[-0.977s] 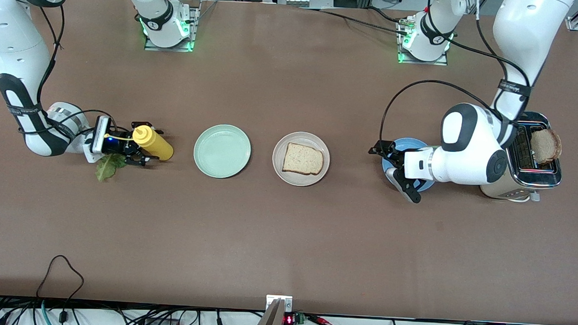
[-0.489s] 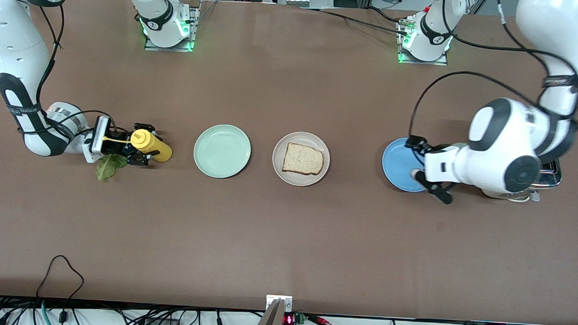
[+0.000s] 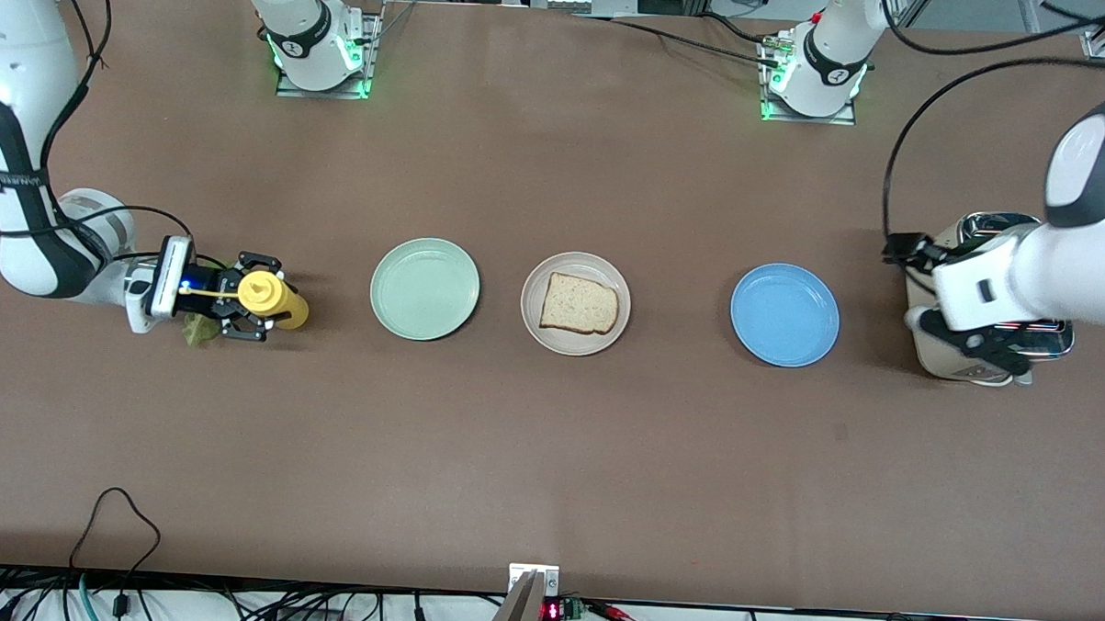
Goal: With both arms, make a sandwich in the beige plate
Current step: 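Lift the yellow bottle with the right gripper and carry it over the bread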
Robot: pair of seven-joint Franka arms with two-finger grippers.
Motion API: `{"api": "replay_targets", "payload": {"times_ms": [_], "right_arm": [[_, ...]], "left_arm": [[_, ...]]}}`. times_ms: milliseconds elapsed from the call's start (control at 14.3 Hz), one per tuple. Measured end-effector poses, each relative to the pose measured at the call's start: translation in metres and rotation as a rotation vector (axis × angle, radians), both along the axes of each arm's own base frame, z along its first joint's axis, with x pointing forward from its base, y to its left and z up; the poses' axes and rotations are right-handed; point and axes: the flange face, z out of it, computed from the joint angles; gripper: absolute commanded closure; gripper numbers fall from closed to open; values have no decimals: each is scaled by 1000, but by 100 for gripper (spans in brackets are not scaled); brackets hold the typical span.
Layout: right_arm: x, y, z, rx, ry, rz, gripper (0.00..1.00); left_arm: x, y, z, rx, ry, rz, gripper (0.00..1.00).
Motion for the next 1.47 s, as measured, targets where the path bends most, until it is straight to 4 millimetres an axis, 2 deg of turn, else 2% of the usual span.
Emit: {"api": "replay_targets", "payload": {"times_ms": [209, 419, 558, 698, 977, 1187, 1466], "right_arm": [[30, 52, 52, -152, 36, -29, 71], [53, 102, 86, -312, 53, -31, 71], [64, 134, 106, -421, 31, -14, 72], [70, 172, 126, -549, 30, -15, 72], [60, 268, 159, -812, 5, -9, 72], [41, 330, 169, -980, -54, -8, 72], [10, 398, 173, -1166, -147, -25, 72]], "left_arm": [[-18, 20, 39, 69, -100, 123, 0], [-40, 20, 63, 89, -300, 302, 0], [-61, 20, 67, 63, -374, 345, 0], [-74, 31, 62, 54, -372, 314, 0], [-83, 36, 54, 51, -299, 289, 0], [-83, 29, 53, 44, -296, 261, 0], [-83, 15, 54, 41, -297, 235, 0]]}}
